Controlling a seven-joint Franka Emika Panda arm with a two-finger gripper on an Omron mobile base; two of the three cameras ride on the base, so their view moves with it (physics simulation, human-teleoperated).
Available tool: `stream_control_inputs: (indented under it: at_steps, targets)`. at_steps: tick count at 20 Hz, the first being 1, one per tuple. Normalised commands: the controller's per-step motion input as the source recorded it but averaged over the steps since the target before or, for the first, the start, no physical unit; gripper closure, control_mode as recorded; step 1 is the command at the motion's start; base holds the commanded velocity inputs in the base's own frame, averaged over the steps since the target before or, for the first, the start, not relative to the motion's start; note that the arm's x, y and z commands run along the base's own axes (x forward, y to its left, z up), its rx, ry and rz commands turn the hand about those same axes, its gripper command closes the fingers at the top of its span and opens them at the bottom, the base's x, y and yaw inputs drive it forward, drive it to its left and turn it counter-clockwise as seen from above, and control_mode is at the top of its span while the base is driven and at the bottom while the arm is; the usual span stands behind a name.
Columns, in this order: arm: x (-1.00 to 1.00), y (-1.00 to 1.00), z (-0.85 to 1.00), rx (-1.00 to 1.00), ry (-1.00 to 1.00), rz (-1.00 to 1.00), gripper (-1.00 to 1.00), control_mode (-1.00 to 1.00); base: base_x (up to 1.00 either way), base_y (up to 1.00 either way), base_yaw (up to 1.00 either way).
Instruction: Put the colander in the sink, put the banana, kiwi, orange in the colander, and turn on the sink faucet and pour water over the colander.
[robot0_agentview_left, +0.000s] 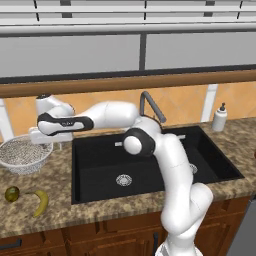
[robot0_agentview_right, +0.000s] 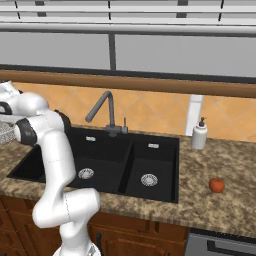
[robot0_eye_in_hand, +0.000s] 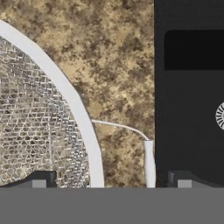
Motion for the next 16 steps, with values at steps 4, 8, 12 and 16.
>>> stream_control_inputs:
  at_steps: [4,8,12,16]
  targets:
    - [0.00,-0.18,-0.04,0.04,0.00,0.00,-1.00,-1.00,0.00,0.00,0.00]
    - [0.07,0.00,-0.30,0.07,0.00,0.07,-1.00,-1.00,0.00,0.00,0.00]
    - [0.16,0.00,-0.44,0.13,0.00,0.14,-1.00,-1.00,0.00,0.00,0.00]
    - [0.04,0.00,-0.12,0.10,0.00,0.09,-1.00,-1.00,0.00,0.00,0.00]
